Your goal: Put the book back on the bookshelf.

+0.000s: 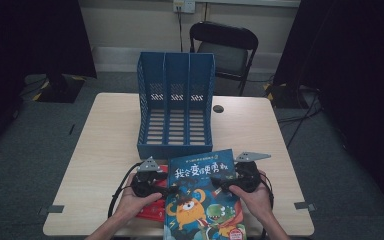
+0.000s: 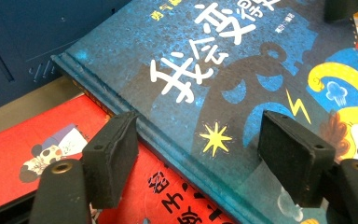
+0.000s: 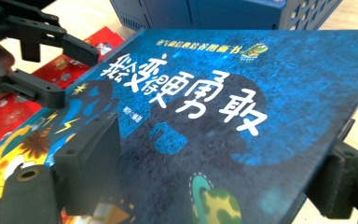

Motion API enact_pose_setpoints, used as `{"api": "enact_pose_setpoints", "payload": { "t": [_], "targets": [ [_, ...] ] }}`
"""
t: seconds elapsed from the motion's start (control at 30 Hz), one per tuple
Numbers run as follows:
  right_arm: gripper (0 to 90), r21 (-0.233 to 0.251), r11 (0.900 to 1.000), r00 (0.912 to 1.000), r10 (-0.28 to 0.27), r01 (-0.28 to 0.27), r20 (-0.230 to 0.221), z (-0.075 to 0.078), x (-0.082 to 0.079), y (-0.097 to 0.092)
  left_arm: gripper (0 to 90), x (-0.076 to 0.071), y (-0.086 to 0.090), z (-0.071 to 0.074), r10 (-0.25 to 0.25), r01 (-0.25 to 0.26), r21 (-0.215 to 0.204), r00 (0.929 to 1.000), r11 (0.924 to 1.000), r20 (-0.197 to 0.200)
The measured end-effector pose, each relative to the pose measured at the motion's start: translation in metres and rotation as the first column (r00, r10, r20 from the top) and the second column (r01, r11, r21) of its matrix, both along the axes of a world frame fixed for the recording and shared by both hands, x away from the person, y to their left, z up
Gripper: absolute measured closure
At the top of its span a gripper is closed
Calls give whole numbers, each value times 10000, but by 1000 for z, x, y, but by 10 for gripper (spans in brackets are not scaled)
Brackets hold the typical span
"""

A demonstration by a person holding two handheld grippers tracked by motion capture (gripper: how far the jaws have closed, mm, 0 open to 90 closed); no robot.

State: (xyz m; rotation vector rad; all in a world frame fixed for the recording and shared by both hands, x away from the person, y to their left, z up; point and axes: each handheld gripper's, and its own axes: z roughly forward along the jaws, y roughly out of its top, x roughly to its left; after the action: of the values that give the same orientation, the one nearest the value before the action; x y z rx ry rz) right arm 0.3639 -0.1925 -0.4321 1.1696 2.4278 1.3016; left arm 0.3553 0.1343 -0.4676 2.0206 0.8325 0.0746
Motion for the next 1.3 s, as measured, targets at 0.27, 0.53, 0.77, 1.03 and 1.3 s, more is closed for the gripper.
{"api": "enact_pose_setpoints", "payload": {
  "t": [0.27,0.53,0.77,1.03,1.3],
  "targets": [
    [165,112,9999,10000,-42,42,38,-6,3,1,278,-1,-1,0,69,-70,37,10000,10000,33],
    [192,93,9999,9971,74,-82,755,1,-6,-1,202,2,3,0,4,-13,-325,9996,9995,-284],
    [216,133,9998,9953,156,-169,957,5,-8,-2,183,3,3,0,-63,40,-506,9990,9987,-452],
    [263,126,9993,9900,323,-343,1372,16,-15,1,183,6,5,-1,-300,169,-1184,9935,9928,-1096],
    [262,80,9998,9986,167,-171,496,12,-8,1,302,6,13,2,-141,-8,-1407,9944,9900,-1052]
  ]
}}
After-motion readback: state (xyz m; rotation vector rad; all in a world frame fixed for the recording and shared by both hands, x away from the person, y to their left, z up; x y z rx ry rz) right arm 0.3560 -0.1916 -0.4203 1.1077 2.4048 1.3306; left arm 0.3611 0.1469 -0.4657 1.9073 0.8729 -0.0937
